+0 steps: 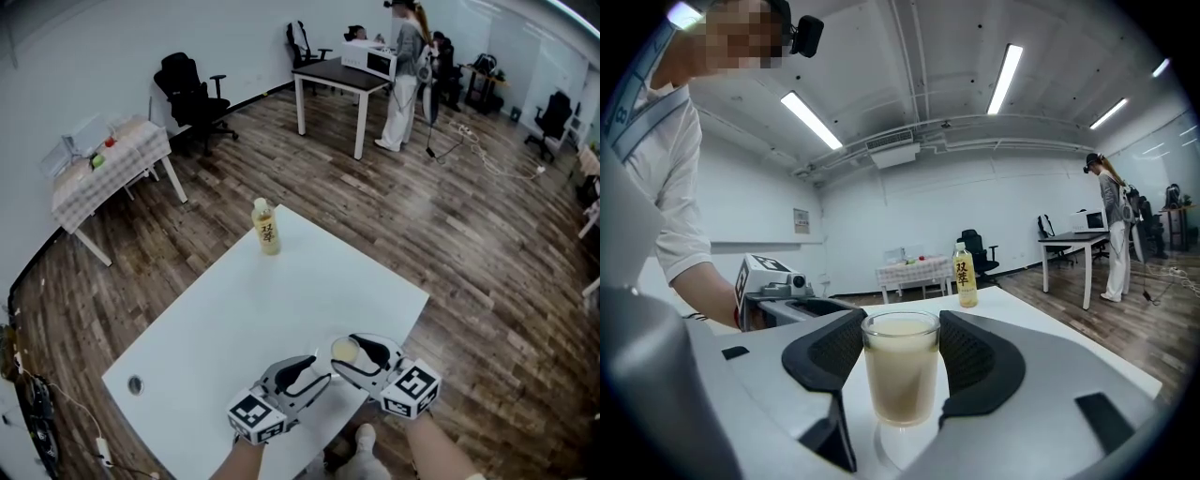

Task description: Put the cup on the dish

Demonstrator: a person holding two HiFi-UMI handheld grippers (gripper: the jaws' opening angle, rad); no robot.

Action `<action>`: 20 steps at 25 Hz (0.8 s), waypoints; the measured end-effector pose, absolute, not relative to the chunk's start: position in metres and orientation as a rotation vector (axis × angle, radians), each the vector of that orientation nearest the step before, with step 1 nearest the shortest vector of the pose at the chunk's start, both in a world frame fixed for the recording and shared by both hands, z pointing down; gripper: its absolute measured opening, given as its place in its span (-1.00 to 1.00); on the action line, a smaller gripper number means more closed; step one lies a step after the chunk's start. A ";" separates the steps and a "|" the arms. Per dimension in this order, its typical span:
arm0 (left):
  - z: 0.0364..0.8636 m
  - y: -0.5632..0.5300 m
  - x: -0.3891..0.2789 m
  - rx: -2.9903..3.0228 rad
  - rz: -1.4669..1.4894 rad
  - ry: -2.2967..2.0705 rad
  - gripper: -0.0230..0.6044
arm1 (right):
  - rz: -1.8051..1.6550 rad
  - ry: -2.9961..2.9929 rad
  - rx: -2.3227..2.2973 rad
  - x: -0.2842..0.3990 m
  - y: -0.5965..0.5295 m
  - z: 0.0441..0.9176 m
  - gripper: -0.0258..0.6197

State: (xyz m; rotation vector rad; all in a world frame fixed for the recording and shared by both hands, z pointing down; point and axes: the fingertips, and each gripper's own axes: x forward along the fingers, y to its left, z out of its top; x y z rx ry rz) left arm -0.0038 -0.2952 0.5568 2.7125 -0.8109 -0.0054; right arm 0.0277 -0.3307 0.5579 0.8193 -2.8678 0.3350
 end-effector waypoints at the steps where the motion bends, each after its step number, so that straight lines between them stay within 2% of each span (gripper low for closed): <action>1: 0.556 -0.295 -0.005 2.711 -0.013 -0.811 -0.38 | 0.334 -2.865 0.823 0.027 -0.332 0.561 -0.08; 5: 0.552 -0.295 -0.004 2.698 -0.041 -0.804 -0.82 | 0.339 -2.846 0.843 0.029 -0.339 0.573 -0.08; 7: 0.552 -0.295 -0.003 2.692 -0.049 -0.791 -0.92 | 0.350 -2.833 0.859 0.030 -0.342 0.580 -0.08; 20: 0.560 -0.294 -0.003 2.661 -0.060 -0.765 -0.93 | 0.432 -2.701 0.919 0.029 -0.364 0.641 -0.08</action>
